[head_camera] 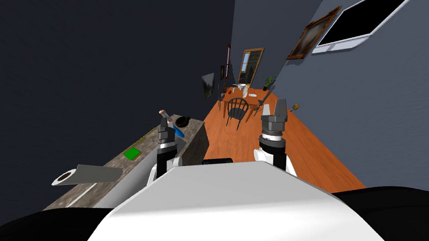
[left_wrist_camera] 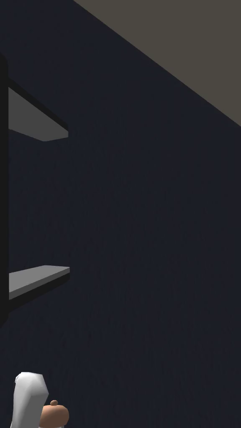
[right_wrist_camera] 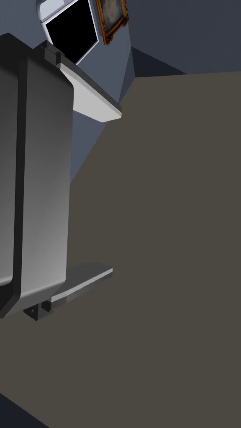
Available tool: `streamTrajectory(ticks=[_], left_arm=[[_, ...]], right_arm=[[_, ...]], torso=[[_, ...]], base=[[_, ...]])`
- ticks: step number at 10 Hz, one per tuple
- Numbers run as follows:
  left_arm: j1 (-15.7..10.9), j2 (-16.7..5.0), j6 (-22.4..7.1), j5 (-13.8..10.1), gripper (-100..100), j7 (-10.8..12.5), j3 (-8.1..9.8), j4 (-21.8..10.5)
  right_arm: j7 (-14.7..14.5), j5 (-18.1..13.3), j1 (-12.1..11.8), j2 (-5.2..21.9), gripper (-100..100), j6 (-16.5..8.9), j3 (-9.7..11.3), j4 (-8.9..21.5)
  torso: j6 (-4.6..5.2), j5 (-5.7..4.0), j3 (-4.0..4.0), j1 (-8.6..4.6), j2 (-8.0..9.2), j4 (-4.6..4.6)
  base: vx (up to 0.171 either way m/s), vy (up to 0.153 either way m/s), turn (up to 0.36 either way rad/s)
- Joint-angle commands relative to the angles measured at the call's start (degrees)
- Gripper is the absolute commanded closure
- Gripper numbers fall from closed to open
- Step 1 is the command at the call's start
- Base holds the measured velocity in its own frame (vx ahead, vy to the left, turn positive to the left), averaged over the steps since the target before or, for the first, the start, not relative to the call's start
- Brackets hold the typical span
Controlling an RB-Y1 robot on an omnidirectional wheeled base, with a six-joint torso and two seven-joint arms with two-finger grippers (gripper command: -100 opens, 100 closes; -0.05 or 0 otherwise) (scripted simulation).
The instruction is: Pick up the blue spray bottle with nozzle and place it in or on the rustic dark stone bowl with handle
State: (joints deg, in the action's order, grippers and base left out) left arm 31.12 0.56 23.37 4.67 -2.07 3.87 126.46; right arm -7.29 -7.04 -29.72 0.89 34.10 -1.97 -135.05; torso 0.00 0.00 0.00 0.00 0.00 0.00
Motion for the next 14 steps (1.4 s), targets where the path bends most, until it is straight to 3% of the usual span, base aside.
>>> streamTrajectory(ticks=[1, 4, 8, 11, 14], left_arm=[[0.34, -1.85, -0.72, -0.07, -100, -0.21, 0.20, 0.08], [1.63, -5.91, -3.48, -0.36, -100, -1.04, 0.93, 0.34], [4.42, -10.29, -9.39, -1.03, -100, -2.88, 2.47, 0.88], [6.16, -11.87, -13.03, -1.47, -100, -4.03, 3.41, 1.25], [9.11, -13.79, -18.50, -2.21, -100, -5.96, 5.01, 2.00]], right_arm=[[0.00, 0.00, 0.00, 0.00, 0, 0.00, 0.00, 0.00], [0.00, 0.00, 0.00, 0.00, 0, 0.00, 0.00, 0.00], [0.00, 0.00, -0.01, -0.01, 0, 0.00, 0.01, 0.00], [0.00, 0.00, -0.01, -0.01, 0, 0.00, 0.01, 0.00], [0.00, 0.00, -0.01, -0.01, 0, 0.00, 0.01, 0.00]], torso=[[0.00, 0.00, 0.00, 0.00, 0.00, 0.00], [0.00, -0.03, -0.07, -0.13, -0.13, -0.03], [0.00, -0.09, -0.10, -0.39, -0.17, -0.04], [0.00, -0.10, -0.17, -0.46, -0.29, -0.07], [0.00, -0.09, -0.15, -0.36, -0.26, -0.06]], base=[[0.011, -0.015, 0.013], [0.038, -0.043, 0.031], [0.052, -0.100, 0.053], [0.068, -0.111, 0.046], [0.069, -0.108, 0.055]])
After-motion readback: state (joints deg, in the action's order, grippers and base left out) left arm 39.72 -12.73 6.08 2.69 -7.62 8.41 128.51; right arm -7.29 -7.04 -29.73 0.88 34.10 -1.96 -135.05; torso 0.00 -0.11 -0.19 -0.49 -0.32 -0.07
